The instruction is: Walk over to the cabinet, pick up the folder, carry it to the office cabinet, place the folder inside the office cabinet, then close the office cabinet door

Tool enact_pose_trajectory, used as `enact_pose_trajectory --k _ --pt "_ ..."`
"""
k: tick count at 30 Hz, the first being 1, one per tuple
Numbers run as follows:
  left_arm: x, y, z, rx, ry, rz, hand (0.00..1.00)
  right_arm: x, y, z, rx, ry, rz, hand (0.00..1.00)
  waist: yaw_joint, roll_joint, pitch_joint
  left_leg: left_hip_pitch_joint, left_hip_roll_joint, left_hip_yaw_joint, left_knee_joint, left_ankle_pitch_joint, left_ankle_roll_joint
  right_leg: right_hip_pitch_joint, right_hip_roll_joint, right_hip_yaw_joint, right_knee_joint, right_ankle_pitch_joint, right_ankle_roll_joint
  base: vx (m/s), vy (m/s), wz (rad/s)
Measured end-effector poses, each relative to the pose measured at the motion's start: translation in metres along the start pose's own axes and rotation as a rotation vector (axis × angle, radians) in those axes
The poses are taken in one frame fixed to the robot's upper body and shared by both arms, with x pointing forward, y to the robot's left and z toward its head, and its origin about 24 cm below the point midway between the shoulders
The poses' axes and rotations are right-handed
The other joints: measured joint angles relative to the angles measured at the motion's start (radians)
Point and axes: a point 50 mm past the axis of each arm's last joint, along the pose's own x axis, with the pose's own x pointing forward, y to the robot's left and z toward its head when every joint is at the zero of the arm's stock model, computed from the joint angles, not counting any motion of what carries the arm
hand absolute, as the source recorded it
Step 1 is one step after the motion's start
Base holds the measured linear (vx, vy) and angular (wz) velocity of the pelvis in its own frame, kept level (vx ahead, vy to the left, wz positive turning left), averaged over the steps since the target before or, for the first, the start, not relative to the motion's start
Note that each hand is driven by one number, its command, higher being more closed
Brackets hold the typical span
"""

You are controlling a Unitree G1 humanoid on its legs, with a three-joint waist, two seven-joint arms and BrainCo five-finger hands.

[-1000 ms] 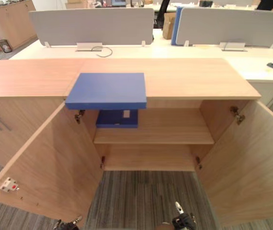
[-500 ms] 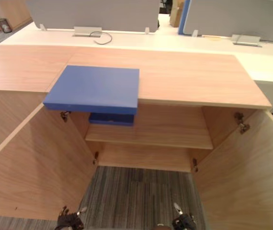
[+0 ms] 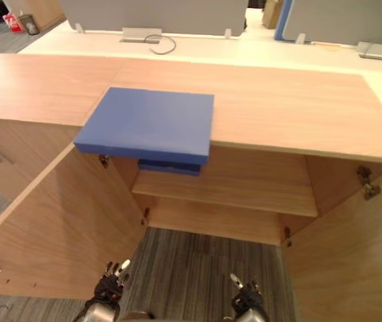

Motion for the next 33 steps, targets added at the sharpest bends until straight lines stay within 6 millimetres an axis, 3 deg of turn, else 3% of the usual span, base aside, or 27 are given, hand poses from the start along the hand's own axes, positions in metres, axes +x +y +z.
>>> enact_pose_trajectory --k 6,11,15,17,23,29,33 --pt "-0.013 -0.046 0.034 -0.088 -0.175 -0.222 0.00 0.000 0.000 -0.006 -0.018 0.021 0.011 0.00 0.005 -0.003 -0.008 0.030 -0.020 0.004 -0.040 0.012 0.008 0.040 -0.008 -0.002 -0.068 0.040 0.011 -0.01 0.064 0.00" --pt "-0.033 -0.068 0.039 -0.105 -0.208 -0.354 0.00 -0.001 -0.001 -0.009 -0.065 0.033 0.020 0.00 0.011 -0.010 -0.015 0.047 -0.020 -0.001 -0.056 0.028 0.005 0.056 -0.007 -0.003 -0.074 0.047 0.011 -0.05 0.010 0.03" --pt "-0.059 -0.082 0.065 -0.110 -0.353 -0.420 0.00 -0.001 -0.002 -0.011 -0.067 0.038 0.023 0.00 0.021 -0.015 -0.016 0.050 -0.013 -0.016 -0.082 0.033 0.000 0.053 0.001 -0.009 -0.065 0.046 0.011 -0.11 -0.003 0.08" --pt "-0.069 -0.087 0.080 -0.060 -0.459 -0.408 0.00 -0.002 -0.002 -0.012 -0.066 0.037 0.021 0.00 0.026 -0.020 -0.015 0.049 -0.015 -0.032 -0.092 0.041 0.002 0.050 -0.004 -0.019 -0.052 0.046 0.011 -0.10 0.009 0.17" --pt "-0.102 -0.091 0.120 0.321 -0.897 -0.135 0.00 -0.005 0.002 -0.023 -0.117 0.065 0.009 0.00 0.050 -0.051 -0.030 0.046 -0.032 -0.041 -0.112 0.059 0.009 0.035 -0.014 -0.021 -0.038 0.046 0.011 -0.06 0.022 0.05" --pt "-0.122 -0.103 0.132 0.563 -1.223 0.111 0.00 -0.005 -0.001 -0.027 -0.132 0.069 -0.036 0.00 0.052 -0.061 -0.058 0.049 -0.031 -0.038 -0.122 0.065 0.008 0.031 -0.009 -0.020 -0.045 0.046 0.012 0.00 0.000 0.00" --pt "-0.123 -0.144 0.127 0.722 -1.371 0.047 0.00 0.000 0.002 -0.030 -0.146 0.093 -0.052 0.00 0.051 -0.058 -0.070 0.061 -0.027 -0.027 -0.130 0.065 0.007 0.032 -0.004 -0.015 -0.052 0.047 0.012 -0.01 0.000 -0.03"
